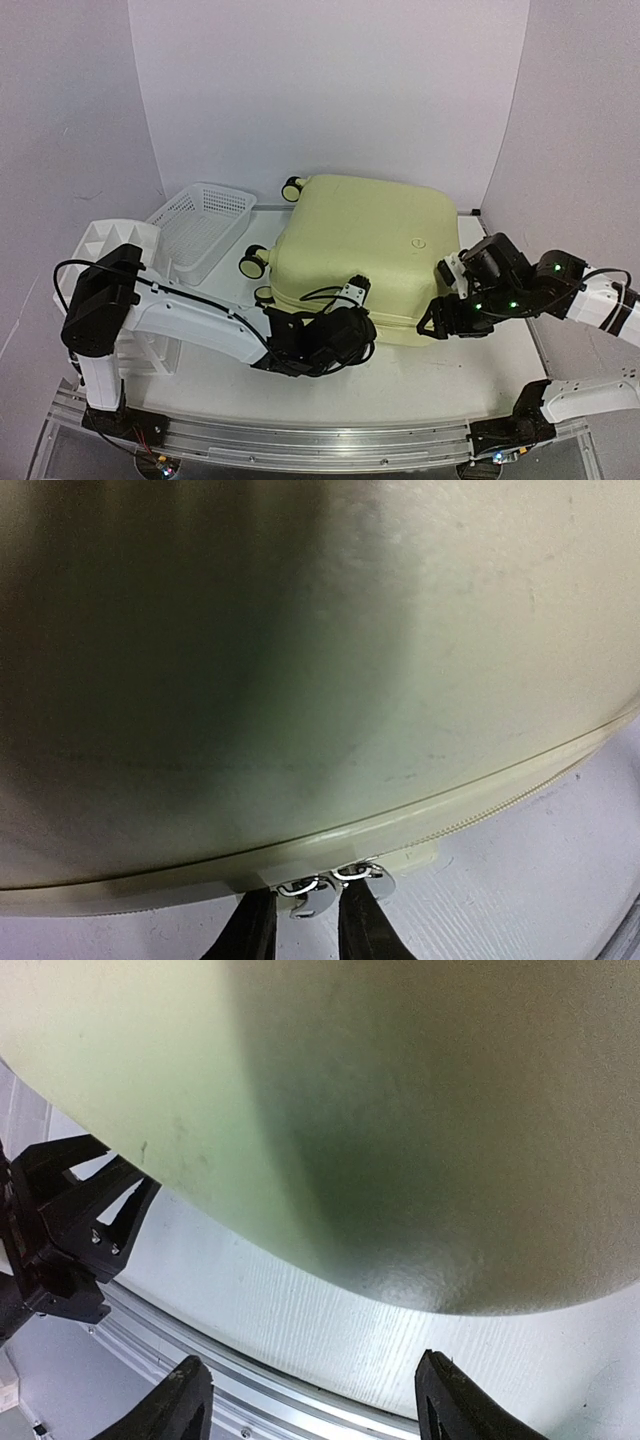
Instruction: Open, take out, and arrange the luggage
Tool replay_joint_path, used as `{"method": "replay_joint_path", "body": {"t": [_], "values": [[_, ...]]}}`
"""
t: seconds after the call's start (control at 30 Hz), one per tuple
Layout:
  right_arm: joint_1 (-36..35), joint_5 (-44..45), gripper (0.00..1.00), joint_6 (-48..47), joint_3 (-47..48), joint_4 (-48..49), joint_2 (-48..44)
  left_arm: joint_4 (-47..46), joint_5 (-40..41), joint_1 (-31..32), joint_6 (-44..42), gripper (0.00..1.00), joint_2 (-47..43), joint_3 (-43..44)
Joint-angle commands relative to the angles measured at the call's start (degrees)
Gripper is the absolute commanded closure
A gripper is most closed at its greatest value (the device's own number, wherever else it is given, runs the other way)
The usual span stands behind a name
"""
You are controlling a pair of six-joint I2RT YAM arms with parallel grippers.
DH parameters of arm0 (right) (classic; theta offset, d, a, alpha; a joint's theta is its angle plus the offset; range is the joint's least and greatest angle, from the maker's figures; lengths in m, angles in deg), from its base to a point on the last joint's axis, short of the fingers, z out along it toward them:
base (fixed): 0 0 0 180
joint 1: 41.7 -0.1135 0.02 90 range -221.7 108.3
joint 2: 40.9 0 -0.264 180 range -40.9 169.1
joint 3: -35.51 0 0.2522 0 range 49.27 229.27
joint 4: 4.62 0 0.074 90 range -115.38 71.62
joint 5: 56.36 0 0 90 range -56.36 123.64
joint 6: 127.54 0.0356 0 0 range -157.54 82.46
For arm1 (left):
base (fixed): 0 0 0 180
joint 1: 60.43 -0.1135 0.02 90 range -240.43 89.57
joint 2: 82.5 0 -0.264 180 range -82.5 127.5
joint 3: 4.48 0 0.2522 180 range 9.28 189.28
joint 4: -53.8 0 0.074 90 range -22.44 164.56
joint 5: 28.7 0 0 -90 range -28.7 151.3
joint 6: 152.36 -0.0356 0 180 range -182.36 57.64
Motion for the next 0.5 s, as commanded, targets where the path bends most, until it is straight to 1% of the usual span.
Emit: {"method": "replay_joint_path", "body": {"t": [0.0,0.13,0.17,0.27,0.3,0.4,0.47], "values": [[-0.38,0.01,0.30,-0.45,-0.21,1.66,-2.25,-1.92,4.94,-0.20,-0.18,0.78,0.60,2.95],[-0.38,0.42,0.30,-0.47,-0.51,1.66,-2.99,-1.75,6.76,-0.24,1.29,0.77,0.56,2.73],[-0.39,0.47,0.30,-0.47,-0.59,1.67,-3.04,-1.66,6.94,-0.24,1.32,0.75,0.77,2.86],[-0.33,0.47,0.30,-0.57,-0.70,1.61,-3.14,-1.54,6.42,-0.24,1.39,0.62,1.48,3.55],[-0.31,0.40,0.30,-0.62,-0.63,1.66,-3.14,-1.47,6.19,-0.28,1.41,0.60,1.80,3.79],[-0.33,0.31,0.30,-0.77,-0.53,1.56,-3.30,-0.97,6.48,-0.27,1.63,0.60,2.76,4.54],[-0.31,0.25,0.30,-0.78,-0.50,1.41,-3.52,-0.60,7.52,-0.28,1.51,0.61,3.34,4.96]]}}
